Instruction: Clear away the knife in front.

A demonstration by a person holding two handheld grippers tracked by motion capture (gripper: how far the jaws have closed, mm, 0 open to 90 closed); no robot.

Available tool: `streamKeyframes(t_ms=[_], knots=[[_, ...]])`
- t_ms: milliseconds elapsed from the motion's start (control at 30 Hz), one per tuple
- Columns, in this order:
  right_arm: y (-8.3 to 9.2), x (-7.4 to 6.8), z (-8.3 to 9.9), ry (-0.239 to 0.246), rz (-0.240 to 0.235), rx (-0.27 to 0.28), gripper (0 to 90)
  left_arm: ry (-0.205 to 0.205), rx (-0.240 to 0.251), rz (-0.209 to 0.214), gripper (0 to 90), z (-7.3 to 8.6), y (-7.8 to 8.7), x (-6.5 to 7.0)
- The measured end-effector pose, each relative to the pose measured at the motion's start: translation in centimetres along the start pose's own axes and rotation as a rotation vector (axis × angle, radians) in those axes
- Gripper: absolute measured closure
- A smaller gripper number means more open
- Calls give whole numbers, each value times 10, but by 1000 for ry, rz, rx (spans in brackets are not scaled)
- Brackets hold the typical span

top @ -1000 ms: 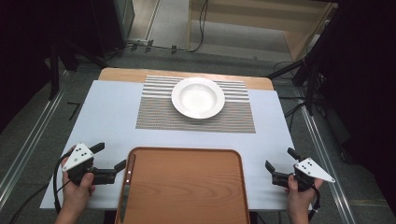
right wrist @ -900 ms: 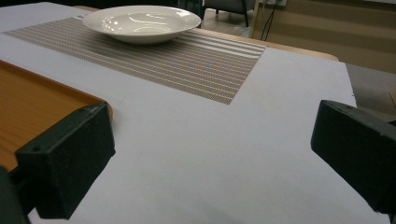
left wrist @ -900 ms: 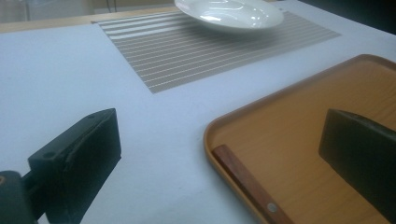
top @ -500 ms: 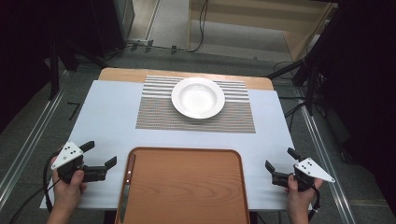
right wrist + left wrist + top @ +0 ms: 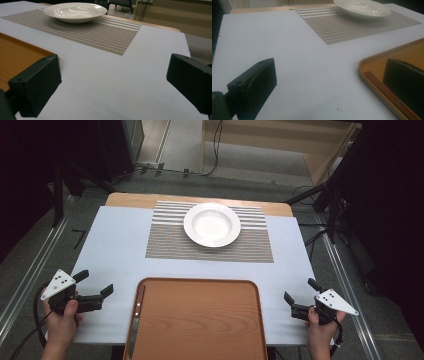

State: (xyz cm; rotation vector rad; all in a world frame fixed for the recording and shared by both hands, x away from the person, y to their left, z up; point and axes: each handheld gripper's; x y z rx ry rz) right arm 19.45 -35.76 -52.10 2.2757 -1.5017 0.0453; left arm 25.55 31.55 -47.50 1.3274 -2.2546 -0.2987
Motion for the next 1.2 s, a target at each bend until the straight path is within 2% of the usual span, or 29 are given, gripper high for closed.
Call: streamKeyframes(t_ms=[333,500,700,833,1033,1200], knots=[[0,0,0,-1,0,0,0,17,16,-34,0,-1,4,-17],[0,0,0,-1,2,-2,0,33,27,-38,0,-2,6,-25],[0,0,0,-1,4,-3,0,32,42,-35,0,1,5,-27],[0,0,0,-1,4,-3,0,84,72,-5,0,4,6,-31],[0,0,0,2,3,-2,0,49,68,-24,0,8,3,-26],[0,0,0,3,3,-5,0,62,75,-20,0,8,4,-28]])
Point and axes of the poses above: each handheld gripper's, and its own axes: y roughly backward along the jaws, z roughly out of its underside, x roughly to its right, and after that the axes turned 15 degrees about y, right-handed
